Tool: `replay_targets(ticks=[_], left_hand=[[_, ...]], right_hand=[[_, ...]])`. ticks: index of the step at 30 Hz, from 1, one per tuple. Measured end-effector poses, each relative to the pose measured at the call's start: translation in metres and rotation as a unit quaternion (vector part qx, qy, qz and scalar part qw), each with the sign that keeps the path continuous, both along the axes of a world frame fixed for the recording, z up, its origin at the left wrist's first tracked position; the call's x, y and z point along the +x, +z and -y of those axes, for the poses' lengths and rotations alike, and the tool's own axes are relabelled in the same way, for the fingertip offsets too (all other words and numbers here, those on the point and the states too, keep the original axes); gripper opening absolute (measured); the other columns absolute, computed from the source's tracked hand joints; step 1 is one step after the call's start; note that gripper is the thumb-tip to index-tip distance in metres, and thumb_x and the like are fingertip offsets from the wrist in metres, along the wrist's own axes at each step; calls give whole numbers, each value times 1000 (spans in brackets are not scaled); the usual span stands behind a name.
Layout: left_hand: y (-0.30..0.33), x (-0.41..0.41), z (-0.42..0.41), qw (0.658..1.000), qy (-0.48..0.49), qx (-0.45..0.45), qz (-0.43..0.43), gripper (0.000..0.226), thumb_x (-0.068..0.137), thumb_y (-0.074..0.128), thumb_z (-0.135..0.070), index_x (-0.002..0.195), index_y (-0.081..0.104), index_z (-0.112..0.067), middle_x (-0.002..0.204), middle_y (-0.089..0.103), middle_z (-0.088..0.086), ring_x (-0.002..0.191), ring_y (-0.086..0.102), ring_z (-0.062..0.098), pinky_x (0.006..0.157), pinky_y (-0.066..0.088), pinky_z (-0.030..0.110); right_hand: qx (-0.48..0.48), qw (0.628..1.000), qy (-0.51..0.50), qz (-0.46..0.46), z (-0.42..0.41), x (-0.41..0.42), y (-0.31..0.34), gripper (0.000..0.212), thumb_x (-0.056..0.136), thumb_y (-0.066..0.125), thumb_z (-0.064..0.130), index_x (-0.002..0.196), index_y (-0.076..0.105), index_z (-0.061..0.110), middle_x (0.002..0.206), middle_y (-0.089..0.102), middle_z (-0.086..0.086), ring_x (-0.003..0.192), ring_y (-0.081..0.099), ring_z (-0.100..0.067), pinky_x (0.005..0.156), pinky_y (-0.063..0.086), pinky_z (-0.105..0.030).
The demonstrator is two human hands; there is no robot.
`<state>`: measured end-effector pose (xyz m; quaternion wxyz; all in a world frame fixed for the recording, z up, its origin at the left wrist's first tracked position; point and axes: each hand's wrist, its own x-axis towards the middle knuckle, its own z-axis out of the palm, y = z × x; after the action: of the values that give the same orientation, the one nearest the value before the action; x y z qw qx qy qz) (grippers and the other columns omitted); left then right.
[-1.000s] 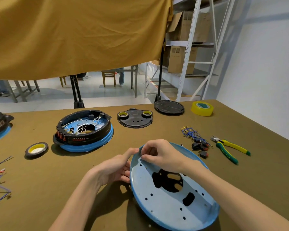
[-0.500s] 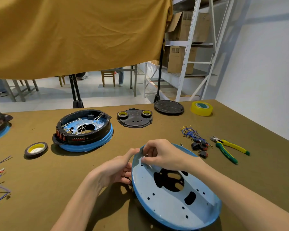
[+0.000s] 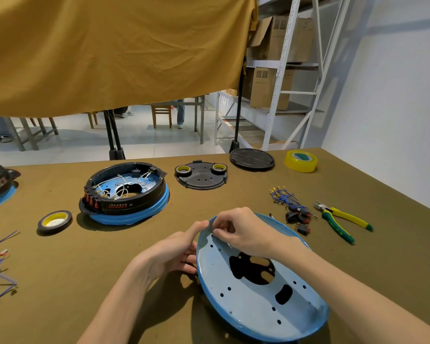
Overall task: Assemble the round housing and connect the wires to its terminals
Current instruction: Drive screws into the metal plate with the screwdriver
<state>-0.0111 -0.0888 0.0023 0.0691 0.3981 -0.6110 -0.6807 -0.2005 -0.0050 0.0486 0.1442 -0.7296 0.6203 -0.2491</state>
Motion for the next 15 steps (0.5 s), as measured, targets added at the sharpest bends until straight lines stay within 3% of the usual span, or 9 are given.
replay_targets(ticks=[4,8,12,15], left_hand=[[0,0,0,1000,0,-9,5,80,87,46,-80,104,75,-7,93,77,10,86,73,18,85,59,33],[0,-1,0,1000,1,-14,6,81,88,44,-79,108,74,-6,94,78,9,88,74,18,92,58,35],[-1,-1,0,1000,0,-20,9,85,84,45,-81,110,73,-5,97,79,10,93,76,20,93,59,36],[-1,-1,0,1000,-6,-18,6,86,81,46,-84,109,75,-7,100,79,10,95,76,19,94,58,35]], right_hand=[[-14,1000,-1,-15,-2,2,-1,21,100,63,37,98,69,17,75,62,9,65,51,-6,59,39,-18],[0,1000,17,-23,-3,0,2,14,97,67,31,100,68,17,79,65,4,68,54,-10,61,42,-21],[-3,997,8,-72,-1,6,1,28,96,64,46,97,65,18,83,65,6,72,57,-10,62,47,-28],[4,999,12,-38,-3,3,3,21,96,66,38,103,64,18,81,63,8,71,56,-9,61,42,-21]])
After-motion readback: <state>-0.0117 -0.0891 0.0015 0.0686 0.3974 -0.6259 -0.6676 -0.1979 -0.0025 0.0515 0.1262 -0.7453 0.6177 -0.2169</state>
